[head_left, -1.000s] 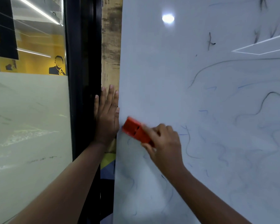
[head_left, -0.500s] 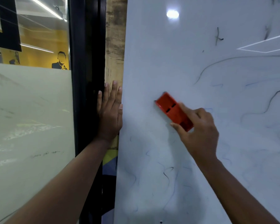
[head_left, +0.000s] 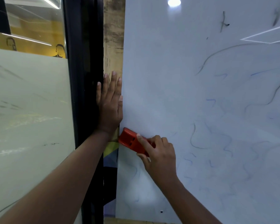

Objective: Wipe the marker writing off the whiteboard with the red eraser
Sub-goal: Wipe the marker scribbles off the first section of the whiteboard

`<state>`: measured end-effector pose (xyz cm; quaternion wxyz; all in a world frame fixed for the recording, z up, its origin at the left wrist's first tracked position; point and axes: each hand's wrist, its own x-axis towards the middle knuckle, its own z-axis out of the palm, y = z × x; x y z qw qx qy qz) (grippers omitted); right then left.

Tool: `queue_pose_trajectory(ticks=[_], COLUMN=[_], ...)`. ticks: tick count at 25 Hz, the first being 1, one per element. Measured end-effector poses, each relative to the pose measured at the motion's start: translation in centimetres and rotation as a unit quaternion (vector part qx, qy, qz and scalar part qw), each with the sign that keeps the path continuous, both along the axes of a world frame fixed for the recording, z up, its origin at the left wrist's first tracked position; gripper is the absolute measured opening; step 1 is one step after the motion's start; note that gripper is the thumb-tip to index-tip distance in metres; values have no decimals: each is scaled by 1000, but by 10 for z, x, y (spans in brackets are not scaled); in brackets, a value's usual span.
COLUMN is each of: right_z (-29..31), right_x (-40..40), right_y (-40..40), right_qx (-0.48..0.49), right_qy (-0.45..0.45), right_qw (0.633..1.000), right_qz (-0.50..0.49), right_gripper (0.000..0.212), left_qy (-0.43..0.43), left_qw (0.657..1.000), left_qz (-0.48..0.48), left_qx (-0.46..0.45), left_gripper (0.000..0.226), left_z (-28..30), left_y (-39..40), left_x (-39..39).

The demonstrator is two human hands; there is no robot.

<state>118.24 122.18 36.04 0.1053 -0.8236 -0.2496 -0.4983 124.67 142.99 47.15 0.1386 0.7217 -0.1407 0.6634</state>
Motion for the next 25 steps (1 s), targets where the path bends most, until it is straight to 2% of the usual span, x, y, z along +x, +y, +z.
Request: queue_pose_trajectory(ticks=[3, 7, 9, 16, 21, 23, 25], right_z=[26, 40, 28, 4, -44, -39, -28], right_x=[0, -1, -4, 7, 5, 6, 5], right_y=[-20, -70, -81, -40, -19, -30, -52], right_qx=[22, 193, 231, 191, 7, 11, 65], right_qy=[2, 27, 38, 19, 6, 6, 0], right_qw=[999, 977, 968, 981, 999, 999, 997], right_qz=[-24, -83, -91, 0, 32, 38, 35], right_gripper=[70, 66, 66, 67, 64, 66, 66], left_qy=[2, 28, 45, 76, 129, 149, 155], left_qw=[1000, 999, 999, 997, 991, 988, 986], left_qz=[-15, -17, -11, -1, 7, 19, 33], left_qx=[4, -7, 2, 9, 29, 34, 45], left_gripper=[54, 54, 54, 55, 63, 65, 65], left_z=[1, -35, -56, -65, -88, -100, -110], left_y=[1, 0, 1, 2, 5, 6, 9], left_x=[0, -5, -9, -13, -25, -28, -29])
